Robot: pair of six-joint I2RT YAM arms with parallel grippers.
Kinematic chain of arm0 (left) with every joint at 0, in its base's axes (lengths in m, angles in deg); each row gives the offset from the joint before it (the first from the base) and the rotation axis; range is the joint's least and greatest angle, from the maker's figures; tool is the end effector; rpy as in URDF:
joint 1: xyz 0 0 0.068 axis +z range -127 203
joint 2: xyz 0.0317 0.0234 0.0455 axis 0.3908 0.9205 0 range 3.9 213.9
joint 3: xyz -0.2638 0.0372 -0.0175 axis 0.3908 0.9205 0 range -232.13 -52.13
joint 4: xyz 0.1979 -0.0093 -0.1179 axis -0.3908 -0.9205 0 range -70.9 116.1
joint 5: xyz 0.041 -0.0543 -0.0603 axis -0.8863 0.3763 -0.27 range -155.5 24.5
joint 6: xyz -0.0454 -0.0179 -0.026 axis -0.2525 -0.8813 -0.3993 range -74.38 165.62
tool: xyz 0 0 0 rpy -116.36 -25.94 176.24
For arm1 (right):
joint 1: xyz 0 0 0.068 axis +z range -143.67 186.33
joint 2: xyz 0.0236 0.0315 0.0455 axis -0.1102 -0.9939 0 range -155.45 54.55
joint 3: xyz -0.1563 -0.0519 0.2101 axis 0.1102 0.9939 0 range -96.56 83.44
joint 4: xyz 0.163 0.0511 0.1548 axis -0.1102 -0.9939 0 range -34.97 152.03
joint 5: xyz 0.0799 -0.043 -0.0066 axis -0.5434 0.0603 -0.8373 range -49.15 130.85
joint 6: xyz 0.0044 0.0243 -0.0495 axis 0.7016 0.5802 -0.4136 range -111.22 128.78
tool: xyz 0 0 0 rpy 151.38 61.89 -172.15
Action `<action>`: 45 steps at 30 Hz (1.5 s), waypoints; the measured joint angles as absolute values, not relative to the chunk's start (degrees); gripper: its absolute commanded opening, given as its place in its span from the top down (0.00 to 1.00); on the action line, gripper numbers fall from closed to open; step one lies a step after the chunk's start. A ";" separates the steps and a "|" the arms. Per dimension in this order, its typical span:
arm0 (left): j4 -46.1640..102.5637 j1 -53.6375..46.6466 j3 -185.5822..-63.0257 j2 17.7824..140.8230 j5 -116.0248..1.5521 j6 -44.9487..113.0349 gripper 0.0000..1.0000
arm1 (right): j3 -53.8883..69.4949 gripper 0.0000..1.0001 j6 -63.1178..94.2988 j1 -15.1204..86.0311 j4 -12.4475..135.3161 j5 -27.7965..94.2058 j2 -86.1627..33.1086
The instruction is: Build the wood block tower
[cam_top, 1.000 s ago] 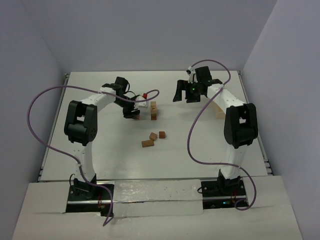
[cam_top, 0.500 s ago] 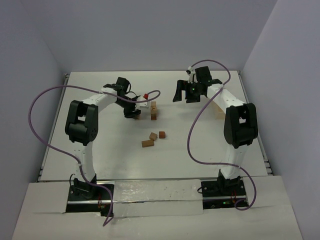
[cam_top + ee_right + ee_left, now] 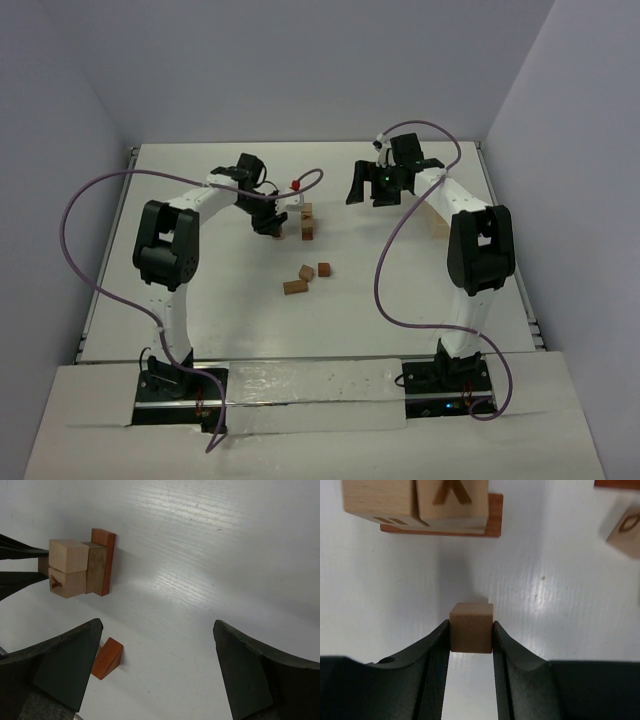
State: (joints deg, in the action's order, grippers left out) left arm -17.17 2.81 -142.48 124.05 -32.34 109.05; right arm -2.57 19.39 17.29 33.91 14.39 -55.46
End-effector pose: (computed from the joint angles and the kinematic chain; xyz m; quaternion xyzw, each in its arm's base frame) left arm 0.3625 -0.1553 0.1825 0.6633 0.6786 -0.2104 0.2351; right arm 0.3818 0.0910 0.2395 -0.0771 0.9205 0.2718 0.2698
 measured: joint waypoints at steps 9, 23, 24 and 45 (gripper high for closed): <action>-12.26 -1.52 -142.02 111.30 -38.51 72.32 1.00 | -2.30 0.00 19.67 16.52 33.93 14.45 -55.35; -13.89 -5.27 -162.48 115.22 -67.34 23.23 1.00 | -2.33 0.00 22.25 15.59 34.19 19.08 -54.52; -14.92 -5.49 -164.08 117.25 -68.36 21.65 1.00 | -2.34 0.00 22.43 15.47 34.15 19.40 -54.48; -20.52 -12.96 -168.07 125.06 -79.31 17.53 0.89 | -2.54 0.00 23.11 13.14 34.13 20.86 -54.48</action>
